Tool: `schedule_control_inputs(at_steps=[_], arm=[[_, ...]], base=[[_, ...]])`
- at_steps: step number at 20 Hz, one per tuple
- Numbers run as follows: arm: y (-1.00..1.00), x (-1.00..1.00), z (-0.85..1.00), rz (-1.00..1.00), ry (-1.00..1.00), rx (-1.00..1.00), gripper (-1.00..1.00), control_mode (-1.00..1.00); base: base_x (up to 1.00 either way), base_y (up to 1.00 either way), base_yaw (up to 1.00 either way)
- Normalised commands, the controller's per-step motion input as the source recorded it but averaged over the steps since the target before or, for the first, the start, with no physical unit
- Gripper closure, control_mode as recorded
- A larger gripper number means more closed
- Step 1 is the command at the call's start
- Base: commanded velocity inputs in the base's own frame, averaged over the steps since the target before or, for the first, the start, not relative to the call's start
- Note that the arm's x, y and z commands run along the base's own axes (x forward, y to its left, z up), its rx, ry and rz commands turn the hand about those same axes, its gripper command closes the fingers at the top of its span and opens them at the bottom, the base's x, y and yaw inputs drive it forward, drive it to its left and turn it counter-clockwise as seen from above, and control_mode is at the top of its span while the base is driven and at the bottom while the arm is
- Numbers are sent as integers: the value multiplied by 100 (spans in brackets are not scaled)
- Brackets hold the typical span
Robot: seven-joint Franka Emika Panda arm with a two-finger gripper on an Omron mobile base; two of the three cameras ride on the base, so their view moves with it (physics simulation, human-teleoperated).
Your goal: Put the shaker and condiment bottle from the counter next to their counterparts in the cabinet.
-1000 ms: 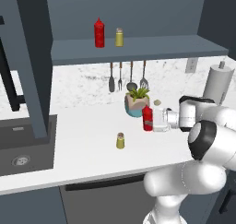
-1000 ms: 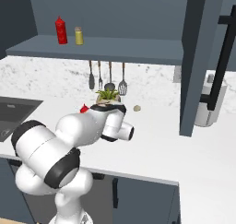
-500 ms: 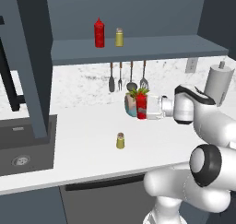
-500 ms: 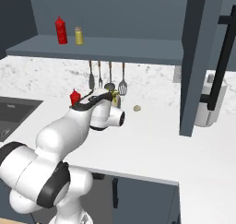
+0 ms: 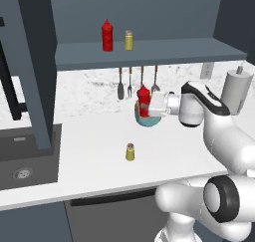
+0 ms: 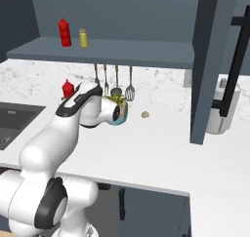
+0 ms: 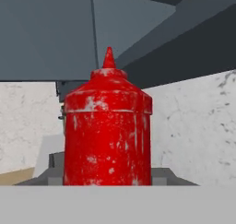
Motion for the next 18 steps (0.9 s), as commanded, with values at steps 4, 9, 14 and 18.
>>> schedule_control_inputs(at_steps=[4, 9, 14, 18], arm=[[25, -3, 43, 0, -4, 4, 100, -100], [20, 0, 39, 0, -6, 2, 100, -100], [19, 0, 41, -2, -7, 0, 100, -100], [16, 0, 42, -3, -7, 0, 100, -100]], base=[[0, 0, 0], [0, 0, 0], [0, 0, 0], [0, 0, 0]])
